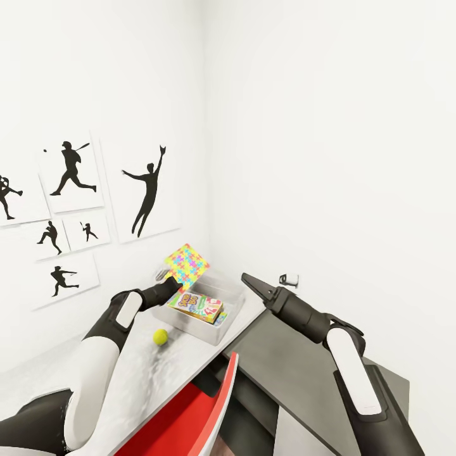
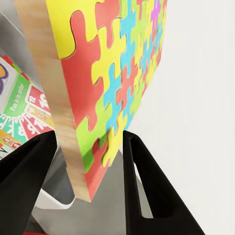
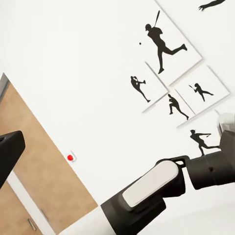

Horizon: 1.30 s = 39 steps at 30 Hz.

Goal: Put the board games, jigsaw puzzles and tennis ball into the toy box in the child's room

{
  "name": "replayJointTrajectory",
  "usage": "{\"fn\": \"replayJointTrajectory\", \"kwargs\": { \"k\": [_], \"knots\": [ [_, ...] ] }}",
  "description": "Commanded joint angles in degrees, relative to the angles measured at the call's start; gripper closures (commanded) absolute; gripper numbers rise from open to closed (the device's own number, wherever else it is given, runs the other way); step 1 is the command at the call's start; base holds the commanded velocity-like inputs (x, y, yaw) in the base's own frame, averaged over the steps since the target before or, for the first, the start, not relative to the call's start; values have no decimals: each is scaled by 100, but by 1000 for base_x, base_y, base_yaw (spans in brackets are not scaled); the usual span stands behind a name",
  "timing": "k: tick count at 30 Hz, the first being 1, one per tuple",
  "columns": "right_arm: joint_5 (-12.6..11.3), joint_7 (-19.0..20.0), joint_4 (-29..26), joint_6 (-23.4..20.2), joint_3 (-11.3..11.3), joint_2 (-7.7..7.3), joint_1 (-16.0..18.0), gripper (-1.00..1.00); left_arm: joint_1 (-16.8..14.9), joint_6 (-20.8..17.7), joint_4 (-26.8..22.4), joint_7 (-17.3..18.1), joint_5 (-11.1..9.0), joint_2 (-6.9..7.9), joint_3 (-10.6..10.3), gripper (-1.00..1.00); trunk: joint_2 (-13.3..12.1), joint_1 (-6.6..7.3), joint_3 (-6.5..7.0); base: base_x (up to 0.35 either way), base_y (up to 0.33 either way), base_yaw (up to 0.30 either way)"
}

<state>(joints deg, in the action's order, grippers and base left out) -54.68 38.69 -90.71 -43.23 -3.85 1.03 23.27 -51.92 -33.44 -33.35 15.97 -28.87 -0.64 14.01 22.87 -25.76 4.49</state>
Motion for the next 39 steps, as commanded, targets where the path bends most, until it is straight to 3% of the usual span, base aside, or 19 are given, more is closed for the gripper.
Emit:
{"fn": "replayJointTrajectory", "kwargs": {
  "k": [1, 39],
  "knots": [
    [-26, -2, 1, -36, 5, 2, 2, -100, -3, -48, -2, 11, -14, -7, 41, 100, 4, -2, -3, 0, 0, 0],
    [-25, -15, 1, -36, 7, 1, -7, -100, -3, -48, -4, 7, -14, -7, 36, 100, 4, -2, -3, 0, 0, 0]
  ]
}}
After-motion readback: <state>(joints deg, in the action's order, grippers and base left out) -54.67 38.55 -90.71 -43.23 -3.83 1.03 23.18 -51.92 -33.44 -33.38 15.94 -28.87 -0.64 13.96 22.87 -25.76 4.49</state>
